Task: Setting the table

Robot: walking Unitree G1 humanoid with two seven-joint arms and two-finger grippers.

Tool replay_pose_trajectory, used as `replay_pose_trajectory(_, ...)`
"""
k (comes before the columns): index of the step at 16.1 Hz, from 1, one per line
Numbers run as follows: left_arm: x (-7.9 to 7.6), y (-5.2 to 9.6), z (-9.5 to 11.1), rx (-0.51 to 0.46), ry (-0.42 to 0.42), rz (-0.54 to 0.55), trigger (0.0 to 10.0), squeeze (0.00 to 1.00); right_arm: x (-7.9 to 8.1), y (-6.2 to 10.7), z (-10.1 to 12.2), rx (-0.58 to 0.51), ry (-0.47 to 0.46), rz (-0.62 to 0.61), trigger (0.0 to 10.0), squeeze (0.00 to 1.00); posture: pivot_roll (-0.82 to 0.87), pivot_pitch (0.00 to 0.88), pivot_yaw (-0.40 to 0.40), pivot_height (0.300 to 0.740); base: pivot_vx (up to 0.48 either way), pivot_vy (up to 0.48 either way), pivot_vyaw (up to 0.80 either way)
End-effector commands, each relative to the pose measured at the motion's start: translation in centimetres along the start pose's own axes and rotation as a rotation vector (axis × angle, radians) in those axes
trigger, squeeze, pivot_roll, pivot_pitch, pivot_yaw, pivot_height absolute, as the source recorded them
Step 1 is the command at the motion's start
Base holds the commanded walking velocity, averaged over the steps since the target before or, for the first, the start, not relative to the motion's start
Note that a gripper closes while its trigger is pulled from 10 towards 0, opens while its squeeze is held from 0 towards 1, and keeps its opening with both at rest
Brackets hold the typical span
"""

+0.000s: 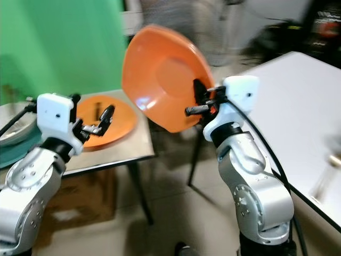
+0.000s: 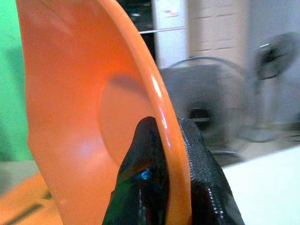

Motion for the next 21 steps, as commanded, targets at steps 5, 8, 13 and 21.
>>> replay_pose_trajectory(5,1.0,1.2,0.0,0.016,-0.01,0.054,10.0,0.0,-0.1,-0.3,0.2,-0.048,-0.038,-0.008,10.0,0.0,-0.04,0.021,0.02,0.74,0.0,0.0,-0.8)
replay_pose_trajectory(8,0.9,1.5,0.2,0.009,0.014,0.063,10.0,0.0,-0.4,-0.5,0.1,-0.039,-0.042,-0.023,10.0,0.0,-0.04,0.028,0.008,0.74,0.0,0.0,-0.79)
replay_pose_trajectory(13,0.7,1.4,0.1,0.016,0.027,0.062,10.0,0.0,-1.6,-0.5,-0.4,-0.007,-0.098,-0.086,10.0,0.0,-0.05,0.028,0.013,0.74,0.0,0.0,-0.8)
replay_pose_trajectory(21,1.6,0.7,-0.1,0.016,0.077,0.103,10.0,0.0,-2.3,-0.4,-0.6,0.001,-0.128,-0.139,10.0,0.0,-0.06,0.024,0.025,0.74,0.115,0.0,-0.79)
Point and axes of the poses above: a point about 5 cm out from each wrist's last joint towards the gripper, its own y axis pointing back from the gripper into the wrist, its own z axis along the axis of the wrist's last joint, x = y × z, the point moved 4 cm from there along -y, pointing out of the wrist towards the gripper, and after that the axes turned 15 degrees about -y, right-handed, at the moved point
